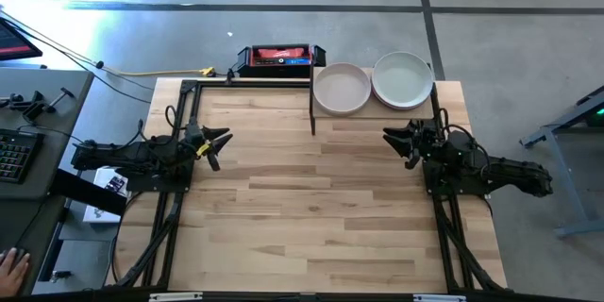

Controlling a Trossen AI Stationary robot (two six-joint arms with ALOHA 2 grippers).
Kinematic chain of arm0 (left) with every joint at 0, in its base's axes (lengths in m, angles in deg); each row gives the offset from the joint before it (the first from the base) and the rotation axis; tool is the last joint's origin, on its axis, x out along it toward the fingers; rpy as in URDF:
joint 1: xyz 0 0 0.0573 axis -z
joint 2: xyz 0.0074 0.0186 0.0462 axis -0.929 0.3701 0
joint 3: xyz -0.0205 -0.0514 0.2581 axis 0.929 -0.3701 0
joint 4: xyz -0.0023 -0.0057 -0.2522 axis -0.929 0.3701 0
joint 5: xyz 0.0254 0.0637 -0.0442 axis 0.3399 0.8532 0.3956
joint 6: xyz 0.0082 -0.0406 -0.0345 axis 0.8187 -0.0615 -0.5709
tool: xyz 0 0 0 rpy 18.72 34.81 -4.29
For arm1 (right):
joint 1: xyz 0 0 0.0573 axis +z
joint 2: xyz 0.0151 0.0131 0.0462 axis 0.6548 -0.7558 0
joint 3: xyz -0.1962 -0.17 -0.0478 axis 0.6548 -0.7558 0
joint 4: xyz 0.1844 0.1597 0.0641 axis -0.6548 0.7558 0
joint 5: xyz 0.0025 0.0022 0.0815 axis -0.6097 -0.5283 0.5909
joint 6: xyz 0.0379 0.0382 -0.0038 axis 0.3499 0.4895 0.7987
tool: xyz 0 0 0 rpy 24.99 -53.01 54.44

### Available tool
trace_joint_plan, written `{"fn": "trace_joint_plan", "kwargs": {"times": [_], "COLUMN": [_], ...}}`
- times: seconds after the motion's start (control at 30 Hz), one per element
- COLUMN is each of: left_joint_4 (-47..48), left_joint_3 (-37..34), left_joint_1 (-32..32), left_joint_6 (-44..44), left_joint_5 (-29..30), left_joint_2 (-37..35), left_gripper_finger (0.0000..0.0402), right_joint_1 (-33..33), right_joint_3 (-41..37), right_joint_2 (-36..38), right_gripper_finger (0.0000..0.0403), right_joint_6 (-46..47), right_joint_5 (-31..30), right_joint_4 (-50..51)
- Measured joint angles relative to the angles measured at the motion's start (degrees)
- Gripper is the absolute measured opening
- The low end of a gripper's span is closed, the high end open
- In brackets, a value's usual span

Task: Place and stack plates onto a shelf
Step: Return to Home Position

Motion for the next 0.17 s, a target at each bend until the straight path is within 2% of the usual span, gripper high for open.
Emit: {"fn": "trace_joint_plan", "kwargs": {"times": [0.17], "left_joint_4": [0.0], "left_joint_3": [0.0], "left_joint_1": [0.0], "left_joint_6": [0.0], "left_joint_5": [0.0], "left_joint_2": [0.0], "left_gripper_finger": [0.0094], "right_joint_1": [0.0], "right_joint_3": [0.0], "right_joint_2": [0.0], "right_gripper_finger": [0.0134], "right_joint_6": [0.0], "right_joint_5": [0.0], "right_joint_4": [0.0]}}
